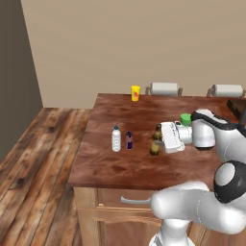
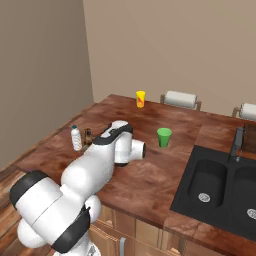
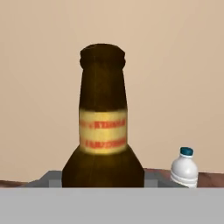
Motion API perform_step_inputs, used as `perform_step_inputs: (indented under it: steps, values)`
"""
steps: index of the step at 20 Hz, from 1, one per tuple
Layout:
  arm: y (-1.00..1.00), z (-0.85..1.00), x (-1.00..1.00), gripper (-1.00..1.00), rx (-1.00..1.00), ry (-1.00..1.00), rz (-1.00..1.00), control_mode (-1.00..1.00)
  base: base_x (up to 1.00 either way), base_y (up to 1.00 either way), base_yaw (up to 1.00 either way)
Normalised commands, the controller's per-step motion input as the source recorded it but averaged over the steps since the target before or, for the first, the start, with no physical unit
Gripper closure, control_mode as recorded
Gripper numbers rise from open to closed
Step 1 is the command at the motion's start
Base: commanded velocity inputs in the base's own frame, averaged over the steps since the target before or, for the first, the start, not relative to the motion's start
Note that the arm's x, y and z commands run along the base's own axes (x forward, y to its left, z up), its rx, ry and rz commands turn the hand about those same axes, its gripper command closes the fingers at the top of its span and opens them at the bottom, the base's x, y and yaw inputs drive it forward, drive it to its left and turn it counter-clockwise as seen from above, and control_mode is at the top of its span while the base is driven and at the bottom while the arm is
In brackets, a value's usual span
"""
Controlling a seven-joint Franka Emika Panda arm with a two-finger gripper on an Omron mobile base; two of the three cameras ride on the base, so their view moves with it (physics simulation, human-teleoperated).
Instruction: Place the drinks on the dining counter in a tight cluster.
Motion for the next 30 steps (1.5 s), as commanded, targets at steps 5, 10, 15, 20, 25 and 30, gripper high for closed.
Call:
perform_step_inputs:
  steps: [5, 10, 15, 20, 25, 30]
  values:
    - [0.00, -0.30, 0.56, 1.00, 0.00, 0.07, 0.00, -1.00, 0.00, 0.00, 0.00]
    - [0.00, -0.34, 0.54, 1.00, 0.00, 0.06, 0.00, -1.00, 0.00, 0.00, 0.00]
    - [0.08, -0.30, 0.49, 1.00, 0.00, 0.03, 0.00, -1.00, 0.00, 0.00, 0.00]
    - [0.12, -0.27, 0.43, 1.00, 0.00, 0.00, 0.00, -1.00, 0.00, 0.00, 0.00]
    - [0.11, -0.30, 0.36, 1.00, 0.00, 0.00, 0.00, -1.00, 0.00, 0.00, 0.00]
    - [0.16, -0.27, 0.44, 1.00, 0.00, 0.00, 0.00, -1.00, 0.00, 0.00, 0.00]
